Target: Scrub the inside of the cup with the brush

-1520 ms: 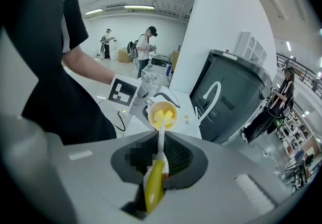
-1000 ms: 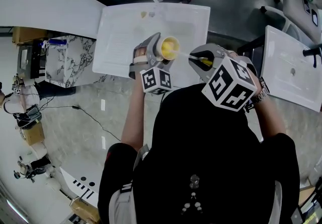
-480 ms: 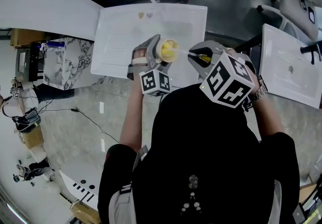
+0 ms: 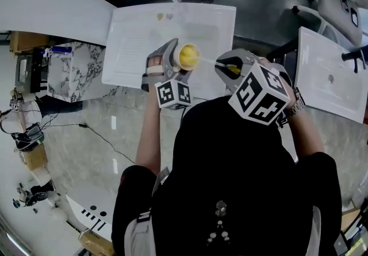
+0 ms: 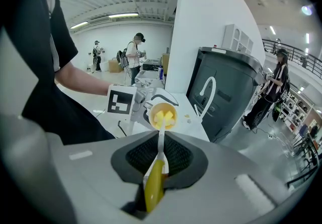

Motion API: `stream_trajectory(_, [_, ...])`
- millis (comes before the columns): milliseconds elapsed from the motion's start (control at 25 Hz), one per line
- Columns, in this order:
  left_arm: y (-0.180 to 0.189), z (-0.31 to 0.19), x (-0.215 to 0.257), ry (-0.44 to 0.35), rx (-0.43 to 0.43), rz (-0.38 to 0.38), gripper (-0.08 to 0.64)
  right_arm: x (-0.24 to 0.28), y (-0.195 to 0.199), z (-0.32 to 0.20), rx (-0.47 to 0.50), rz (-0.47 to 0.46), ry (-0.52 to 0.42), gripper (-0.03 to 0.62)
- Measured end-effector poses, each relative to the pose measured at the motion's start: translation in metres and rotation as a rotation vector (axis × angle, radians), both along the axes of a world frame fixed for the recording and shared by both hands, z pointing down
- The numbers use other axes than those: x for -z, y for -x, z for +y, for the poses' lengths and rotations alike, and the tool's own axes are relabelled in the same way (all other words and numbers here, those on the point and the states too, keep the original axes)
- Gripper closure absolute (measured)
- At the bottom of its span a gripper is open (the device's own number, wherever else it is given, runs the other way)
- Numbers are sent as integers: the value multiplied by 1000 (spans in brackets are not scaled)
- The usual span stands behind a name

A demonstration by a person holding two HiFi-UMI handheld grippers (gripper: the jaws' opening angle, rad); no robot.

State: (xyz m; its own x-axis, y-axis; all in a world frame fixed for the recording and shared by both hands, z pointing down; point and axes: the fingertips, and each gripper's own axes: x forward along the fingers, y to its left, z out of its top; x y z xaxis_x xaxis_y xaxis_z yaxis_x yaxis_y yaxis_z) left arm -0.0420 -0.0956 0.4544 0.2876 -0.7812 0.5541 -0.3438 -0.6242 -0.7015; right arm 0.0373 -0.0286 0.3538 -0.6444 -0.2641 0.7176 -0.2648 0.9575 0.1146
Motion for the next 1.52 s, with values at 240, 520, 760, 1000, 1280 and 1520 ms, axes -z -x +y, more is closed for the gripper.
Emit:
stream_trajectory(240, [2, 1, 2, -3, 10, 1, 103, 7, 4, 5, -12, -68, 55, 555])
stream_trajectory(520, [0, 0, 2, -9, 10, -8, 103, 13, 5, 4, -53, -134, 78, 555])
stream_trajectory(760, [-5, 0, 1, -10, -1, -18, 103, 17, -1, -3, -94, -157, 88, 556])
stream_trajectory(1000, [-8, 0, 0, -2, -11, -18, 103, 12, -5, -8, -106, -129, 73, 555])
stream_trajectory(1280, [-7, 1, -1, 6, -18, -29, 103, 6, -9, -9, -100, -90, 61, 555])
stream_trajectory(1520, [-2, -2, 1, -3, -10, -34, 103, -1, -8, -5, -74, -77, 73, 556])
